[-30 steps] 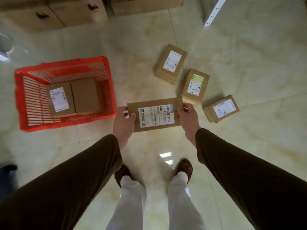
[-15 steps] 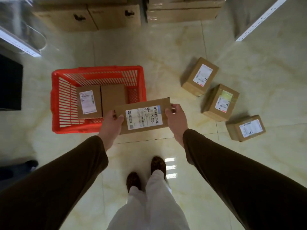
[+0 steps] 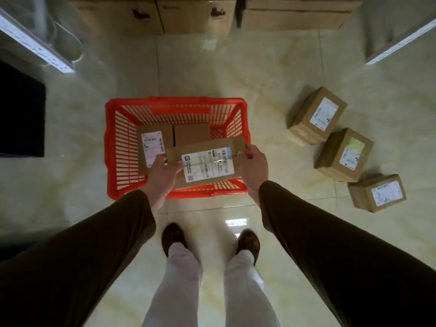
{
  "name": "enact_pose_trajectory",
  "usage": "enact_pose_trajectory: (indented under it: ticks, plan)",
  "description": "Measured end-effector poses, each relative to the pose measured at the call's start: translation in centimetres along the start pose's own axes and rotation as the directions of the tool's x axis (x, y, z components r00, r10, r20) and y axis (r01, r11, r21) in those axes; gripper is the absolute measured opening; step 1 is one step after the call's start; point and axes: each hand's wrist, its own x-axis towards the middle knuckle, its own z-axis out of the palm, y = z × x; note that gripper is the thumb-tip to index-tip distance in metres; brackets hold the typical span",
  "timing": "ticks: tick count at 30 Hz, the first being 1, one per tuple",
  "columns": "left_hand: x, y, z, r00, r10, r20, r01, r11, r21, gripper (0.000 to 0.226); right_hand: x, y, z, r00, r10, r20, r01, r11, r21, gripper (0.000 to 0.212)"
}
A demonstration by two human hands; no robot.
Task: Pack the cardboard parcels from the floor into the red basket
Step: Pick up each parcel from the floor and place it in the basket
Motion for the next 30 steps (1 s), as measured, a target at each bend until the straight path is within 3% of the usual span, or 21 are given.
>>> enact_pose_trajectory:
  ticks: [4,10,13,18,22,25,30]
  plan:
    - [2.1,0.5,-2.2,0.997,-0.027,0.066,0.034,0.995,-0.093,0.030,1.3,-0.3,3.2,0.997,0.073,-0.002,-0.073,0.994,0.077,0.045]
    - [4.6,1.2,-3.1,1.000,-0.013,-0.017,0.012,0.996,-0.085,0.046,3.7,0.1,5.9,0.987,0.144,0.065,-0.154,0.971,0.180,0.043]
    - [5.6,1.5,-3.3,0.998,-0.058,0.015,0.060,0.990,-0.130,0.058,5.0,-0.1,6.7,0.985,0.133,0.113,-0.157,0.958,0.240,0.047]
    - [7.0,1.6,-3.0,0.981,-0.115,0.158,0.133,0.985,-0.112,0.037,6.1,-1.1,8.1,0.987,0.063,0.147,-0.105,0.949,0.297,0.053]
    - [8.5,0.8,-3.0,0.941,-0.178,0.289,0.225,0.965,-0.137,0.038,6.8,-1.6,8.6,0.986,-0.016,0.164,-0.035,0.953,0.302,0.040]
    - [8.6,0.4,-1.4,0.900,-0.193,0.389,0.283,0.941,-0.187,0.041,6.1,-1.9,9.2,0.967,-0.015,0.256,-0.080,0.930,0.358,0.051]
    - [9.0,0.0,0.9,0.898,-0.171,0.404,0.272,0.940,-0.207,0.037,4.7,-0.8,9.3,0.973,0.039,0.226,-0.127,0.912,0.389,0.054]
